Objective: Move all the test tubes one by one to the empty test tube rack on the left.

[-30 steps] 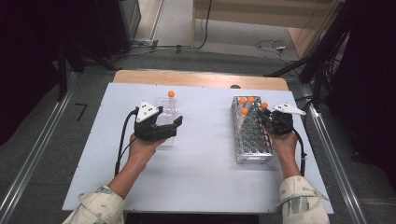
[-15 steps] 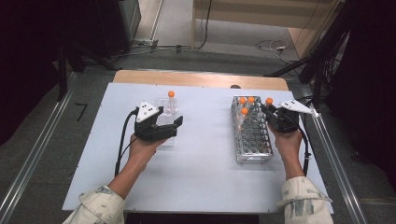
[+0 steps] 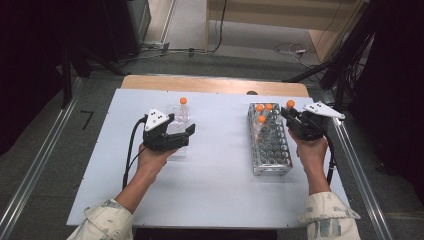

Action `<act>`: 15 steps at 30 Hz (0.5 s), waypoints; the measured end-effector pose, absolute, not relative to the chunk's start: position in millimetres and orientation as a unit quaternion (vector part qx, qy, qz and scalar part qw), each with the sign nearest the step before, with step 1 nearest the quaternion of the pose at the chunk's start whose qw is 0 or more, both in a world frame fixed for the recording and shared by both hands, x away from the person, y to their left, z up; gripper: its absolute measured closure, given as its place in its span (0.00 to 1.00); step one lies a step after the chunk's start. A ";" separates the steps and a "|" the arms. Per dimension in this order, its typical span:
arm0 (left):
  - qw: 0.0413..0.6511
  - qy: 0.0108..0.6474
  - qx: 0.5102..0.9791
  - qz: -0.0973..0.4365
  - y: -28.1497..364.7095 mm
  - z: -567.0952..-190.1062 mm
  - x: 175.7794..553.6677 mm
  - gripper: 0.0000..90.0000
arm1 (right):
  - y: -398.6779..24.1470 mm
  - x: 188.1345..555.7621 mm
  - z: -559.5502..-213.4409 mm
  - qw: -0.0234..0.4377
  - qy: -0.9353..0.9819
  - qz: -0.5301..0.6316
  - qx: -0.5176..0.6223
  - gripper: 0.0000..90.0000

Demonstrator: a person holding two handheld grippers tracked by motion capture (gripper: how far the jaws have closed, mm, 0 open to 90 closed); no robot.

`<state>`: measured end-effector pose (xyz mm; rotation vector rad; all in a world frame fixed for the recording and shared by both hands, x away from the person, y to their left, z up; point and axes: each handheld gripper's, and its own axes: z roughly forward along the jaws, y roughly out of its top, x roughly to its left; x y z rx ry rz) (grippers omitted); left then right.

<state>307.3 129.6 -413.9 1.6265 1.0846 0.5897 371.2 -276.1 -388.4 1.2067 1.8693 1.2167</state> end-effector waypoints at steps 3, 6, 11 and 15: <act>0.523 0.452 0.679 0.246 130.1 -413.3 306.8 0.21 | -273.6 367.5 -382.7 0.295 0.705 0.460 0.452 0.80; 0.525 0.453 0.677 0.246 130.2 -412.8 306.2 0.21 | -271.9 363.2 -379.3 0.294 0.706 0.460 0.451 0.80; 0.526 0.452 0.676 0.247 131.3 -411.6 305.2 0.21 | -271.6 355.8 -378.2 0.291 0.709 0.459 0.449 0.80; 0.528 0.452 0.676 0.247 131.2 -410.8 304.5 0.21 | -270.8 350.4 -377.4 0.288 0.713 0.459 0.445 0.80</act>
